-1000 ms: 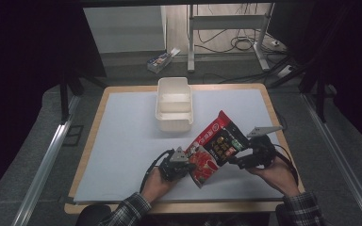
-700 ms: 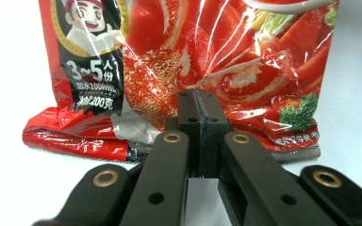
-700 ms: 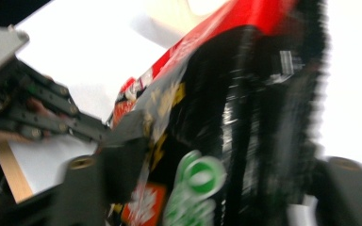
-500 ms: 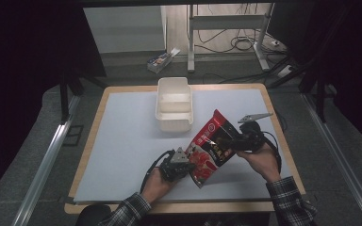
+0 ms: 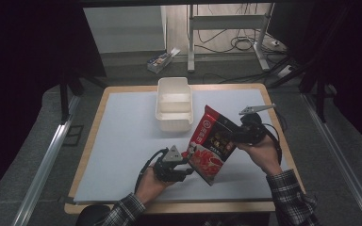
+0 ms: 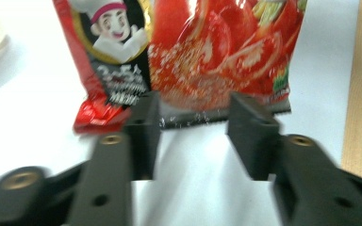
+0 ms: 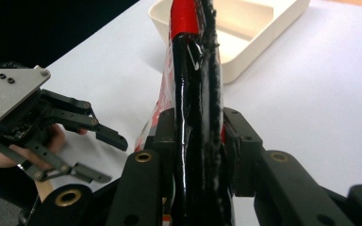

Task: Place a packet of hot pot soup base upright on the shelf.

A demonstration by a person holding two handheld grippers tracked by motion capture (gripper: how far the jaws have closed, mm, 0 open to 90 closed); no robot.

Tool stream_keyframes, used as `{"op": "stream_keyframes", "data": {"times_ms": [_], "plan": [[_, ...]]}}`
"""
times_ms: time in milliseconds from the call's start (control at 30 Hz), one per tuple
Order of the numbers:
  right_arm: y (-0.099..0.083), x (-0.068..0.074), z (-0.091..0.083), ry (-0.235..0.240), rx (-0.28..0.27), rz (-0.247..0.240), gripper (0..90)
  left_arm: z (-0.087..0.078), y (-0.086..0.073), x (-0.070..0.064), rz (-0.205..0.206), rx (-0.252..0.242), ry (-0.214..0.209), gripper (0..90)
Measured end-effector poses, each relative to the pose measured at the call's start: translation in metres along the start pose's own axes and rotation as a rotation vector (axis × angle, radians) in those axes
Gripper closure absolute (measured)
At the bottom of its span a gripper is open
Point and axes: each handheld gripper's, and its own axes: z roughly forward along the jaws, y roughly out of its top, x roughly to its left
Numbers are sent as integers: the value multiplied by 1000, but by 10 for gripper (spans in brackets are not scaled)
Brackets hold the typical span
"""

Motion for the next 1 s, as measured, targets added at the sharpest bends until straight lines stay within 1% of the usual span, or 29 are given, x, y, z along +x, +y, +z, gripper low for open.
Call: {"op": "stream_keyframes", "data": {"times_ms": [67,100,133,200,233,333,367,433,600,733,767,867,1000], "plan": [[5,1,-3,-16,-3,-13,697,-4,-1,-1,-3,-11,13,379],[8,1,-4,-29,-5,-22,696,-6,-1,0,-5,-11,16,341],[10,1,-6,-39,-9,-31,695,-7,-2,0,0,-10,27,303],[15,0,-10,-61,-16,-43,693,-11,-4,-1,5,-9,44,263],[16,-1,-11,-68,-20,-39,693,-11,-4,-2,4,-7,47,243],[21,-6,-15,-80,-33,-35,692,-15,-6,-4,3,0,72,190],[24,-9,-17,-84,-42,-29,692,-17,-8,-4,1,5,81,161],[25,-10,-18,-86,-46,-31,691,-20,-10,-5,-4,10,92,152],[34,-17,-19,-103,-56,-28,688,-30,-18,-3,-46,10,105,125],[42,-22,-18,-117,-57,-29,687,-37,-24,-2,-66,8,113,114],[46,-25,-17,-123,-64,-23,688,-39,-26,-3,-71,8,113,111],[50,-28,-17,-126,-70,-17,687,-41,-30,-5,-72,16,121,108],[60,-32,-15,-132,-78,-13,687,-42,-33,-9,-58,32,133,97]]}}
